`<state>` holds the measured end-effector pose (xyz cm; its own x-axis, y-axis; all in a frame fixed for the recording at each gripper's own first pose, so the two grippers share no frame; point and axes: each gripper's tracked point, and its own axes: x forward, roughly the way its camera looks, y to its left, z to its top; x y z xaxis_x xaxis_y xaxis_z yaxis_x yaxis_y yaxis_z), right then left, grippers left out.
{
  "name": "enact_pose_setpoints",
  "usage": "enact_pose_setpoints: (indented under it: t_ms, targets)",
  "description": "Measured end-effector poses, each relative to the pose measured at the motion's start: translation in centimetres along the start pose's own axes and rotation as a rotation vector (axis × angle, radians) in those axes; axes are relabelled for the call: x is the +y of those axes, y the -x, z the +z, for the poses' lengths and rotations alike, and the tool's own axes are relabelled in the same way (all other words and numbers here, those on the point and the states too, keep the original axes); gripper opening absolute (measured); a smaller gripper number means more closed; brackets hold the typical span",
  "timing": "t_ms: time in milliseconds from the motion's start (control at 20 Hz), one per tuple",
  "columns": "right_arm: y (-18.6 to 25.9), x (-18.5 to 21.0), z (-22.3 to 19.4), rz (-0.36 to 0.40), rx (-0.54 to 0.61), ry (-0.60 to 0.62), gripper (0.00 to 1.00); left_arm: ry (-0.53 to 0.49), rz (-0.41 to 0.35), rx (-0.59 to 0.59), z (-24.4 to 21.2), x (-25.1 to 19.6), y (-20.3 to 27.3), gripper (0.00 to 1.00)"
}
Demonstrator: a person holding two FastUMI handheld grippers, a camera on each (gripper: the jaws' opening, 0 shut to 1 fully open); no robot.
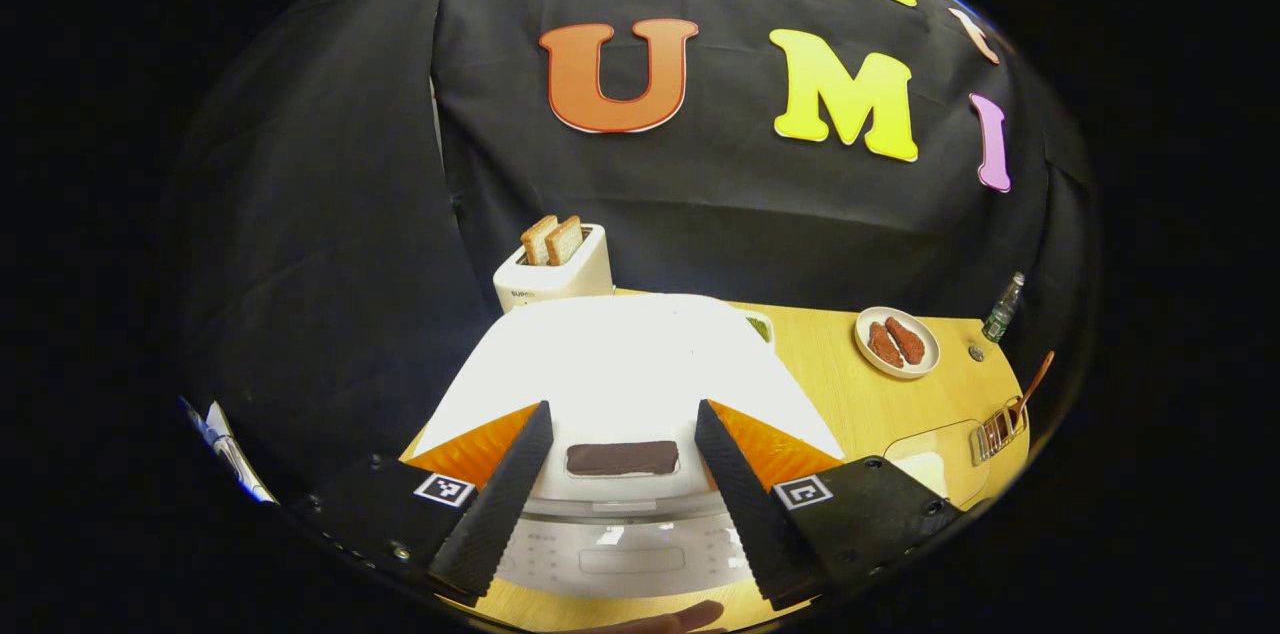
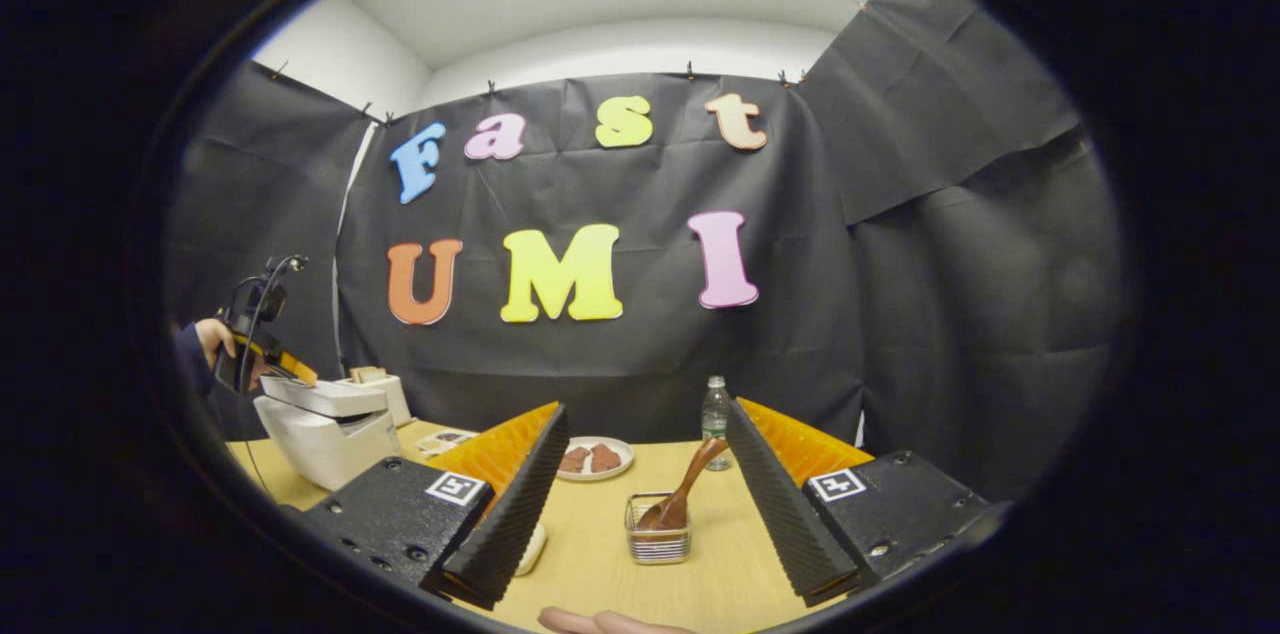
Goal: Close the left gripper, press the button to open the rice cooker; take a wooden spoon from the chopstick holder with the right hand, scoop a spoonful of rice and pour it into the rice cooker, then put the wooden spoon back into the chopstick holder.
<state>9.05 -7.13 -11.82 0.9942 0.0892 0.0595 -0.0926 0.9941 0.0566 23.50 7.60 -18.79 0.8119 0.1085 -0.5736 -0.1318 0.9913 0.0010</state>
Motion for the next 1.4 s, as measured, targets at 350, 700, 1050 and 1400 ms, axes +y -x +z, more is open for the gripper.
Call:
enact_pose_setpoints:
  t_ms: [350,700,1050,1400]
  targets:
    - [0.8,1.0,-0.5,0.008,0.02,0.009,1.0,-0.013,0.006,-0.009,-2.2,0.3,0.5,0.93]
    - [1.9,2.8,-1.2,0.029,0.046,0.043,1.0,-0.041,-0.021,-0.119,-3.1,0.3,0.5,0.94]
    - [3.0,5.6,-2.1,0.062,0.103,0.044,1.0,-0.036,-0.037,-0.227,-3.4,0.4,0.4,0.94]
    - [3.4,6.6,-2.7,0.055,0.118,0.058,0.99,-0.049,-0.015,-0.33,-3.3,0.5,0.8,0.93]
